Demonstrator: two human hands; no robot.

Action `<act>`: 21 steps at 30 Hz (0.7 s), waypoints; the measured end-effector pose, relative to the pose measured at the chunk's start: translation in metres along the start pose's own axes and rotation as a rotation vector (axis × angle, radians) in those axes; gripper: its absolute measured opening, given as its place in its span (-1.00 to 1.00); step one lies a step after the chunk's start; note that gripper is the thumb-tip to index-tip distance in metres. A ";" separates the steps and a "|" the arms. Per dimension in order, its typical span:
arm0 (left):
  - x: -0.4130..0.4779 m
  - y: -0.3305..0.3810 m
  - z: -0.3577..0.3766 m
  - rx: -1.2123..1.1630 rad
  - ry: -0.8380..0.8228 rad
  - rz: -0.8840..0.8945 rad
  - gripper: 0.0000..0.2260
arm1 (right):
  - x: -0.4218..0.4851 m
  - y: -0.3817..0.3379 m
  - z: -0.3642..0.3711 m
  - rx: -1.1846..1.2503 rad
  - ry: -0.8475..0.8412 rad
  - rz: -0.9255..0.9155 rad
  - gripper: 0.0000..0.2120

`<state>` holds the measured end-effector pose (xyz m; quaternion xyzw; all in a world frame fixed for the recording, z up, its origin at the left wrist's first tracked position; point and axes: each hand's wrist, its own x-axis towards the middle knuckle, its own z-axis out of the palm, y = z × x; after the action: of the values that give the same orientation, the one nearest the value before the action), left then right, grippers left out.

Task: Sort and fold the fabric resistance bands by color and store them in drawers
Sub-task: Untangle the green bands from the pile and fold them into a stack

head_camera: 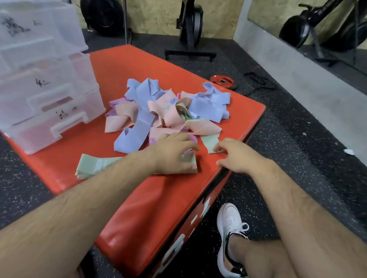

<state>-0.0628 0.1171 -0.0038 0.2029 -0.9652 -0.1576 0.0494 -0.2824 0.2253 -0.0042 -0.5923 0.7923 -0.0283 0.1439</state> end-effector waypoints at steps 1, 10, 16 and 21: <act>0.004 0.004 0.003 0.018 -0.018 0.000 -0.49 | 0.002 0.003 0.002 0.025 0.014 -0.009 -0.63; 0.019 0.019 0.006 0.053 0.010 -0.017 -0.51 | 0.018 0.009 0.014 0.117 0.162 -0.037 -0.85; 0.023 0.015 -0.002 0.025 -0.001 -0.047 -0.52 | 0.024 0.010 0.022 0.141 0.184 -0.019 -0.89; 0.023 0.004 -0.015 -0.114 0.136 -0.066 -0.58 | 0.031 0.000 0.000 0.167 0.360 -0.044 -0.79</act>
<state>-0.0831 0.1066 0.0123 0.2418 -0.9418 -0.1998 0.1212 -0.2904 0.1959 -0.0100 -0.5808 0.7870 -0.2026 0.0478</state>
